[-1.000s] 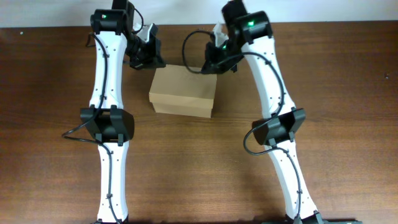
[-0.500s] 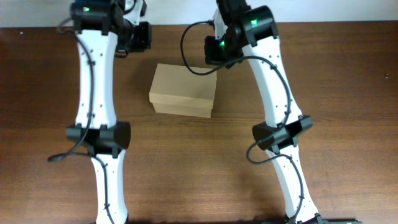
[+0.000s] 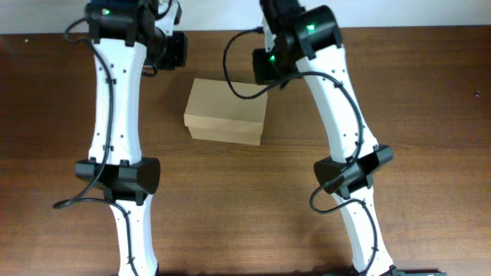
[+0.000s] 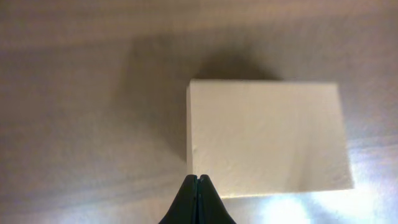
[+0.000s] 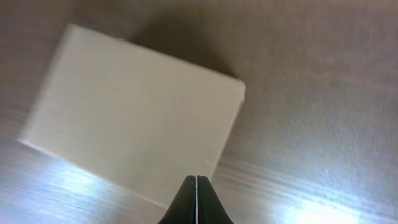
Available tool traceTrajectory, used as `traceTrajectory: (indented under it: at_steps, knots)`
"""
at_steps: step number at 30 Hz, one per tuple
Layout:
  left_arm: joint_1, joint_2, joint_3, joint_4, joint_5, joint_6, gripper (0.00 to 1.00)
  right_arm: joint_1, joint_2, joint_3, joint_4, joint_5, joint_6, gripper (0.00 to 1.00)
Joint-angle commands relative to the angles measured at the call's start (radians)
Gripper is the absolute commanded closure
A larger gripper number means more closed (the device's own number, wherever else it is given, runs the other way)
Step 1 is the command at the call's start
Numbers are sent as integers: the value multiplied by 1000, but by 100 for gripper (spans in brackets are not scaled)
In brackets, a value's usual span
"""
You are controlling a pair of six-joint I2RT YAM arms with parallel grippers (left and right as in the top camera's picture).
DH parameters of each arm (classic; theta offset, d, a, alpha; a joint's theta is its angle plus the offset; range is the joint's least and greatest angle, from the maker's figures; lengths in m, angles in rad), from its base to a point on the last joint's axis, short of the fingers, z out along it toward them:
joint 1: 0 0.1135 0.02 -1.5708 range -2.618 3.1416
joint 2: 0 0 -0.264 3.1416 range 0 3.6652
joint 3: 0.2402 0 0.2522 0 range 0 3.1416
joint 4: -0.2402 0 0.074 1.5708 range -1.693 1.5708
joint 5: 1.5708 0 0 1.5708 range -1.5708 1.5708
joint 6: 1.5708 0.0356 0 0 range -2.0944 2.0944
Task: Pack container
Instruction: 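Fold the lid forward over the box and press it down with both grippers, then open both grippers and lift them away from the closed box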
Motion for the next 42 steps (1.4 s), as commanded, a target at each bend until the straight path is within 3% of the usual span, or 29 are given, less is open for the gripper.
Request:
traceTrajectory:
  at_steps: [1,13,29,36,42]
  knots:
    - [-6,-3,-84,-3,-15,16,98,26,-3,-48,-6,38,-20,96]
    - [-53,-3,-283,8,27,39,98,66,-3,-217,-6,38,-32,96]
    - [-68,-3,-679,219,21,39,99,65,3,-416,53,87,-36,96]
    - [-68,-5,-688,245,20,39,98,64,1,-439,92,87,-37,96]
    - [-55,-40,-602,216,-29,39,98,18,-17,-306,56,136,-39,96]
